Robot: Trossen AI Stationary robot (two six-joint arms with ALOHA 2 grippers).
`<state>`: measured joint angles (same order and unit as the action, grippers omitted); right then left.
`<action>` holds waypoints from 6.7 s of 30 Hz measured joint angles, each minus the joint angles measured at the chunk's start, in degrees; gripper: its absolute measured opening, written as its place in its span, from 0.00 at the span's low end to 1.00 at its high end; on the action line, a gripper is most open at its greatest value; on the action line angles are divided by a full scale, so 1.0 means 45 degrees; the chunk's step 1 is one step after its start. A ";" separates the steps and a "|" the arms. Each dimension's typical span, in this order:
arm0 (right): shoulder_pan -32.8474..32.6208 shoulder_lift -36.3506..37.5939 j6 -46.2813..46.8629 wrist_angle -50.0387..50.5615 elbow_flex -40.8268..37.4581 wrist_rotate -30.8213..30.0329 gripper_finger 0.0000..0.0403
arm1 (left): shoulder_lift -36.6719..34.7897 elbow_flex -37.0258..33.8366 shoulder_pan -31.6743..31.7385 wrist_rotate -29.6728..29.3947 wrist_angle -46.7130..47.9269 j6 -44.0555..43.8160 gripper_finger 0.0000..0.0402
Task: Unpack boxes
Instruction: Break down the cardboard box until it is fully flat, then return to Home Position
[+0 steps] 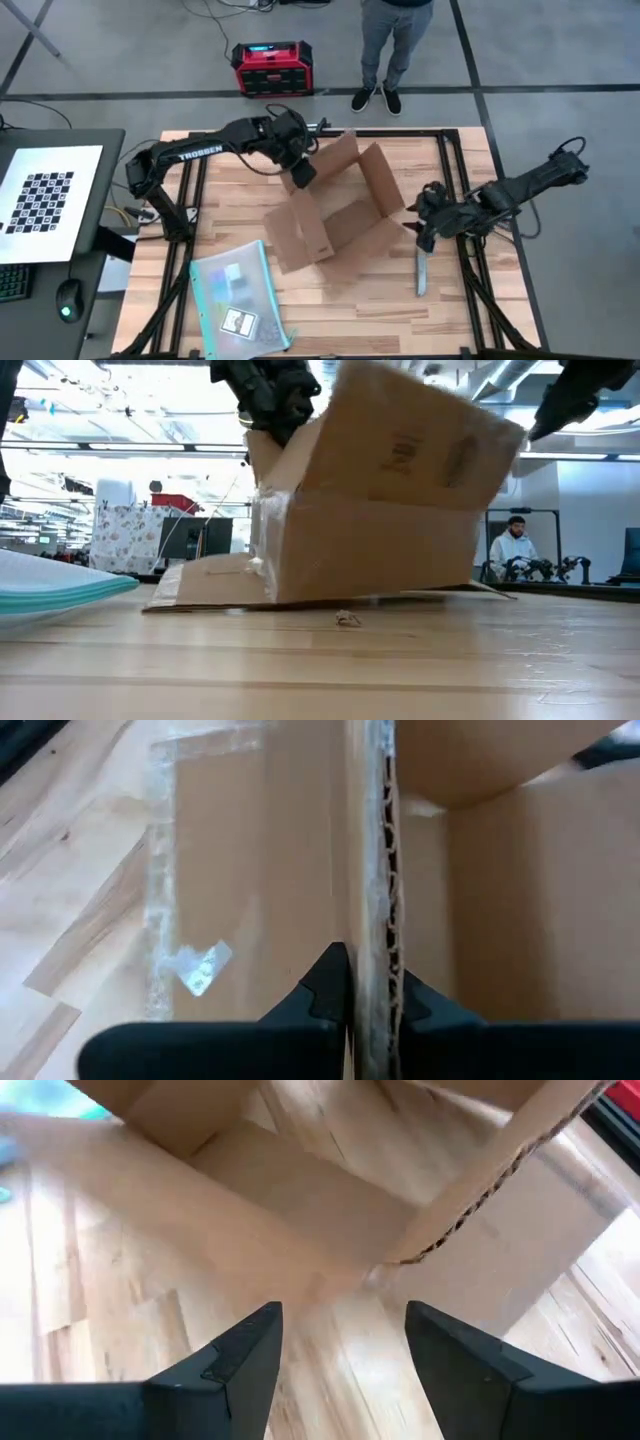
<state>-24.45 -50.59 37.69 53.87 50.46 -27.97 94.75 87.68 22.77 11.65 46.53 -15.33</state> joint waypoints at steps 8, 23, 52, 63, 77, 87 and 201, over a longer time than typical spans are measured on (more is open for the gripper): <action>-0.0034 0.1171 0.0627 0.0276 -0.0653 -0.0178 0.51 | -0.0138 0.0000 0.0288 0.0468 -0.0389 0.0879 0.04; 0.0160 0.0511 0.1010 -0.0948 -0.1938 -0.0421 0.51 | -0.0485 0.2684 -0.1145 -0.6382 0.5033 0.1336 0.16; 0.1967 -0.5988 0.3801 -1.0673 -0.4852 -0.0853 0.51 | -0.1009 -0.7461 -0.0150 -0.0412 -0.8651 0.2545 0.14; 0.3379 -0.8504 0.2160 -1.5904 -0.4843 -0.0562 0.51 | -0.0823 -0.6660 -0.3047 -0.0081 -0.9753 0.2169 0.14; 0.3885 -0.8831 0.0995 -1.5852 -0.4820 0.2139 0.51 | 0.1433 -0.6582 -0.3919 -0.1192 -1.0855 0.1334 0.14; 0.3801 -0.3384 -0.0060 -0.9581 -0.4367 0.3057 0.51 | 0.2889 -0.6459 -0.3989 -0.1319 -1.2762 0.0647 0.14; 0.4708 0.6852 0.0215 -0.6058 -0.6305 0.4436 0.00 | -0.3970 -0.8187 -0.4698 -0.2547 -0.8048 0.0435 0.00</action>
<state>-3.26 -19.76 38.66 26.61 22.09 -8.01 76.88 50.84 1.63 0.19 10.31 -13.38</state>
